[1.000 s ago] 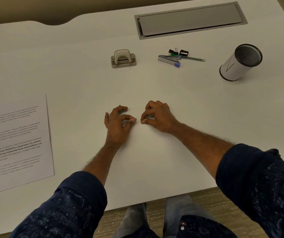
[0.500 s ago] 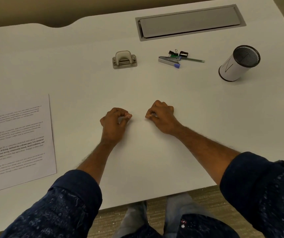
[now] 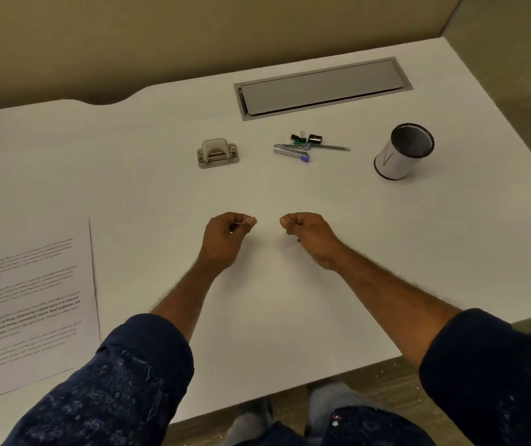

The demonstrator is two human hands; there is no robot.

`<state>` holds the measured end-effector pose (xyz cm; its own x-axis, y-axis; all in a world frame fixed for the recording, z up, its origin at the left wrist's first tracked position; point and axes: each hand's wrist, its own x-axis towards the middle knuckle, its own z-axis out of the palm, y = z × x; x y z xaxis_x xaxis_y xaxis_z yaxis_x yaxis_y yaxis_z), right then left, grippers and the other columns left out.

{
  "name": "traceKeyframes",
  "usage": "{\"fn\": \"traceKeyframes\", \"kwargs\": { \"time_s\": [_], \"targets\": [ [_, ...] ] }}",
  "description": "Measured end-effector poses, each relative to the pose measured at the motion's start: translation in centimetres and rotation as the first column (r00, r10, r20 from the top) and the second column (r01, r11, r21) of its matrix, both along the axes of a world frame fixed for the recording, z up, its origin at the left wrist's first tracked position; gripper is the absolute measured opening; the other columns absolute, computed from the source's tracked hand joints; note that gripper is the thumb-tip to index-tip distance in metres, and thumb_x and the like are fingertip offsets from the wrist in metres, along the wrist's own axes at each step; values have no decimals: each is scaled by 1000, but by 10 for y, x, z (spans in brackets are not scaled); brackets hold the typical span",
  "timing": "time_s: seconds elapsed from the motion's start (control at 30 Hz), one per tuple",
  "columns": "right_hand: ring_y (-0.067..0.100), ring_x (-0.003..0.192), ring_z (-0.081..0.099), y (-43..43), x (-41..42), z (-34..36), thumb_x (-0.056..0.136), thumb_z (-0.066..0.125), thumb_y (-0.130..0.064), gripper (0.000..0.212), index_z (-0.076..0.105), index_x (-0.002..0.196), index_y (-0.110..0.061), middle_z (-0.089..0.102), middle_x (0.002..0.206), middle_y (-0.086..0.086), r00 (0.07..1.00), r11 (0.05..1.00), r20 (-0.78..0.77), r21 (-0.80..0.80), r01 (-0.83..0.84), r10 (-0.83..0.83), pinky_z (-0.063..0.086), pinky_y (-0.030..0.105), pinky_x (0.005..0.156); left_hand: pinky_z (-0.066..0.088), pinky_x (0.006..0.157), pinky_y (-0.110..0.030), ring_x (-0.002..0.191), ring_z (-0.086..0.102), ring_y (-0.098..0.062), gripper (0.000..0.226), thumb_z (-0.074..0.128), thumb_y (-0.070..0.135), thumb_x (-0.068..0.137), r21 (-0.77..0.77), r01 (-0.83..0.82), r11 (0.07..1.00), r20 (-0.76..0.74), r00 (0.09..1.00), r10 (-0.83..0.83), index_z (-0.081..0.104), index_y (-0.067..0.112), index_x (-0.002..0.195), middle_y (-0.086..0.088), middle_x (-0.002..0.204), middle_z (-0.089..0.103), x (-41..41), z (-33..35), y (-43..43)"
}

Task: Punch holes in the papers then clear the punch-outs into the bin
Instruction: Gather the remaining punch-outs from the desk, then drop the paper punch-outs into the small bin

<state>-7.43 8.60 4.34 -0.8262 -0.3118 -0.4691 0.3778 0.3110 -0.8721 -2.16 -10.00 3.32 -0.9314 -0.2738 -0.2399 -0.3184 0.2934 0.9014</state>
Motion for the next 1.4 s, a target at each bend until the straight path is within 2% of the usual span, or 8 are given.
{"fn": "traceKeyframes", "kwargs": {
  "time_s": [0.07,0.27,0.53,0.77,0.9,1.1,1.2,1.4],
  "targets": [
    [-2,79,60,7,-6,9,94,59,-27,9,66,88,-27,64,91,-14,999,999,31,-25,41,-40,46,12,65,53,71,-19,77,68,-6,12,64,24,94,54,25,998,6,1000,-26,72,15,93,3,84,72,-13,11,14],
    [6,83,64,42,-36,39,97,54,-21,14,67,102,-18,69,94,-9,983,973,92,-153,173,-160,46,26,76,56,65,-20,74,72,-10,14,61,19,96,157,120,980,-81,991,-108,73,18,88,2,79,73,-53,40,64],
    [11,74,57,101,-85,66,97,53,-11,14,65,100,-6,65,82,0,949,912,66,-264,315,-308,43,25,70,59,72,-25,69,71,-13,16,65,16,94,269,207,941,-143,974,-174,75,21,82,2,70,74,-125,69,130],
    [6,69,58,155,-135,77,97,52,-10,19,67,86,-14,63,77,0,916,892,-19,-238,385,-400,43,21,65,59,69,-25,63,69,-11,12,65,9,93,215,332,919,-188,937,-294,76,8,87,-2,67,72,-190,82,191],
    [8,60,60,184,-163,81,93,58,-8,14,71,89,-6,65,71,4,886,896,-141,-129,426,-442,49,18,60,61,71,-27,68,72,-17,11,67,12,91,100,395,913,-180,910,-374,76,8,85,-9,74,74,-228,85,217],
    [14,69,66,216,-199,81,84,67,-7,11,75,89,-2,74,87,10,836,893,-537,315,322,-112,56,20,72,44,52,-7,62,62,-3,10,67,15,89,-380,508,773,-111,804,-584,75,11,86,-3,79,72,-270,80,238],
    [12,76,64,222,-207,78,84,66,-8,15,77,94,-6,75,92,7,827,839,-549,501,211,120,55,24,79,42,60,-14,68,60,-8,16,63,13,91,-490,561,668,-56,744,-666,76,8,97,-6,89,73,-276,73,243],
    [21,95,68,227,-213,74,87,58,-1,24,75,103,-4,74,105,12,791,782,-556,600,168,256,49,20,85,55,79,-40,91,66,-28,27,54,1,94,-630,612,477,28,632,-774,73,6,112,-15,107,73,-284,70,248]
  ]
}}
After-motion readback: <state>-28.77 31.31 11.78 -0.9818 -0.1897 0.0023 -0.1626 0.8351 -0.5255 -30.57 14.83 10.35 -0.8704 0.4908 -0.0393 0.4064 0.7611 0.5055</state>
